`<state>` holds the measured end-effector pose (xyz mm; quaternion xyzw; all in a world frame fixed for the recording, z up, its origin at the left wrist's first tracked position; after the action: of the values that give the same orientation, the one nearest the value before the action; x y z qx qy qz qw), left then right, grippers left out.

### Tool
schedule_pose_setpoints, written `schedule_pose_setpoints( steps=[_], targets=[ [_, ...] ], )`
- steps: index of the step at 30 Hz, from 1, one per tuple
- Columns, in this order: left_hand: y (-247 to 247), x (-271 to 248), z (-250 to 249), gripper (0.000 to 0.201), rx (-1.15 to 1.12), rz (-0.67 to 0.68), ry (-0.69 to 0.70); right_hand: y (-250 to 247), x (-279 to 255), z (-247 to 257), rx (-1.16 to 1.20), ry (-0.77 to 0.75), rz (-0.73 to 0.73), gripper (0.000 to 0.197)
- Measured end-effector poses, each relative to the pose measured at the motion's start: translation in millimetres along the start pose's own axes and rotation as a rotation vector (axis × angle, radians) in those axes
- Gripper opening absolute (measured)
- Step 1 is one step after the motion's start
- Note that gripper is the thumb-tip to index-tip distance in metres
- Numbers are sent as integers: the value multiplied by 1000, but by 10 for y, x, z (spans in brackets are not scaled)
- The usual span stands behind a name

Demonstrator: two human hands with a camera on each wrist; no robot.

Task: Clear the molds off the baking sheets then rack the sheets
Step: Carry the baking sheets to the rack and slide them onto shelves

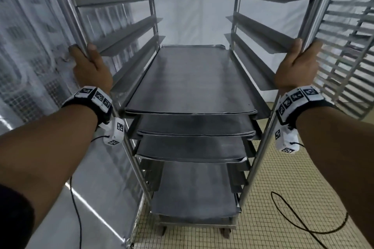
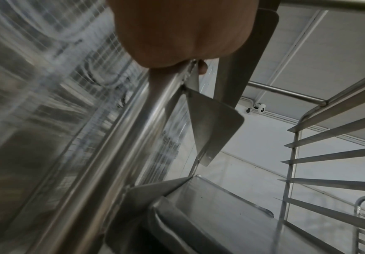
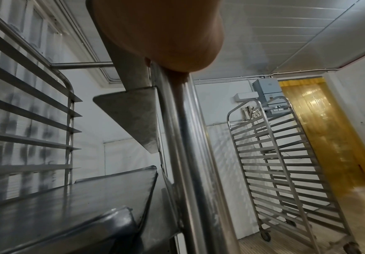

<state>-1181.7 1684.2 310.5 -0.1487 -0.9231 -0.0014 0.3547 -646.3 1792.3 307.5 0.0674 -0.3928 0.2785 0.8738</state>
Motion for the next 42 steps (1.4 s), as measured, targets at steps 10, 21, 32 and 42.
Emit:
schedule_pose_setpoints(
  steps=[10,21,32,42],
  targets=[
    [1227,455,250,52,-86,46,-7,1020,494,-403,-8,65,20,58],
    [2530,736,390,60,9,76,-70,2116,1117,-864,8,41,9,52],
    [3658,841,208,26,38,10,-96,3244,1817,-1504,55,29,89,54],
    [4669,1128,356,31,4,19,-78,4224,2287,-1901,55,71,133,58]
  ],
)
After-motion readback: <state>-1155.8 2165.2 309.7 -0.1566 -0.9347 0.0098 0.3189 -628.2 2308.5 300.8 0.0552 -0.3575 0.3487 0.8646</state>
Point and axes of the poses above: each hand's wrist, its own x-axis towards the middle knuckle, its own y-axis out of the palm, z = x × y, the point moved 9 cm from there along x, towards the middle knuckle
